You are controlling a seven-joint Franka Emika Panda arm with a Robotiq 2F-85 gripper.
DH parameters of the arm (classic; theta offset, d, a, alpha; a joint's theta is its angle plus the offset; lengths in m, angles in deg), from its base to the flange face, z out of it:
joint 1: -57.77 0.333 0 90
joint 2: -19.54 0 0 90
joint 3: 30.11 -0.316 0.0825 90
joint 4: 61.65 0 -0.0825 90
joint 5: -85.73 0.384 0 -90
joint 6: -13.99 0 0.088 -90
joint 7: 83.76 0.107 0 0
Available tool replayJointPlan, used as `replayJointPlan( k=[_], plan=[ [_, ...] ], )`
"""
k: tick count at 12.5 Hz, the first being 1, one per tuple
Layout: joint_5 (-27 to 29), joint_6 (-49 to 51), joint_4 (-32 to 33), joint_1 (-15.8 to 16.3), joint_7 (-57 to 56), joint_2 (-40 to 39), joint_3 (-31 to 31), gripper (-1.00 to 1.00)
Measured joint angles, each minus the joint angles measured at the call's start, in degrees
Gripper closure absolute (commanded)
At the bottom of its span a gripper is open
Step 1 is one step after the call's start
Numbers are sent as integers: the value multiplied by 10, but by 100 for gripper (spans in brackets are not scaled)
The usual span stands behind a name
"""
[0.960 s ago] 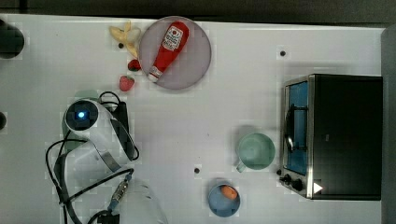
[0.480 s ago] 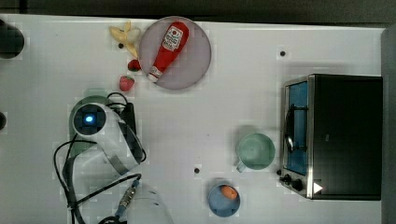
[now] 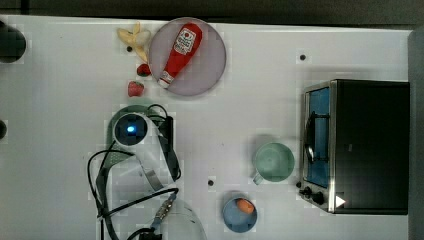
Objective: Drag strainer left to right.
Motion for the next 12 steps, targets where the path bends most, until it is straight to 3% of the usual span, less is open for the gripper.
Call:
replayJointPlan(
  k=[5, 12],
  plan=[
    [5, -11, 8, -38, -57, 2, 7, -100],
    [-1, -4, 34, -76, -83, 24, 62, -100]
  ],
)
